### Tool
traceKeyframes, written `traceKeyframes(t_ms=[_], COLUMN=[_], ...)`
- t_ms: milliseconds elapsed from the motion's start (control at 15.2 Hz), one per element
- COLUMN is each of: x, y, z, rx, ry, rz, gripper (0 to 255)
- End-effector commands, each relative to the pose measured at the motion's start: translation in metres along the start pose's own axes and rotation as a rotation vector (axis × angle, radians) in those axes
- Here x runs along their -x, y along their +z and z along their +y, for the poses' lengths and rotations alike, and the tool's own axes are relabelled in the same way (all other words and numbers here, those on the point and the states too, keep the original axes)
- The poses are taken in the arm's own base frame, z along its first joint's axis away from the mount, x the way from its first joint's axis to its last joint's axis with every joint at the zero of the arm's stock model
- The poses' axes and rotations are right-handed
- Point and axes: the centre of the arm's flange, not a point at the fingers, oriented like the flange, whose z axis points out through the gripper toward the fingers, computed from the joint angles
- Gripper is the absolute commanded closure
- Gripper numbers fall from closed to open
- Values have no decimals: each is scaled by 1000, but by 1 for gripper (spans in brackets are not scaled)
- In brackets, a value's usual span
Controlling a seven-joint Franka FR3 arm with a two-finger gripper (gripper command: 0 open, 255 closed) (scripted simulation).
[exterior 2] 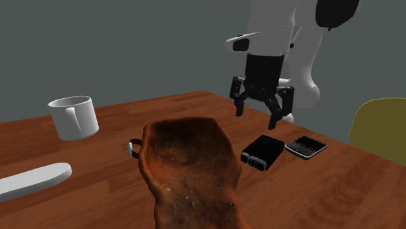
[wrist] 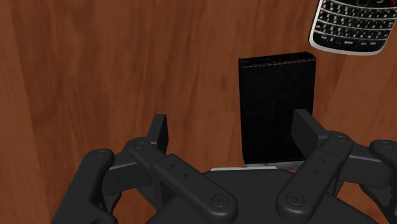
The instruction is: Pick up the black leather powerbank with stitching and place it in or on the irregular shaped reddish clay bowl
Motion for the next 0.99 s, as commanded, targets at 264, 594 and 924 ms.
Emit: traceKeyframes(t_ms=[264,594,924], x=[-20,-20,-20], y=[22,48,51], z=[-45,-45,-45], rx=[-9,-9,-9], ry=[-67,-67,-67], rz=[11,11,11], gripper=[0,0,0])
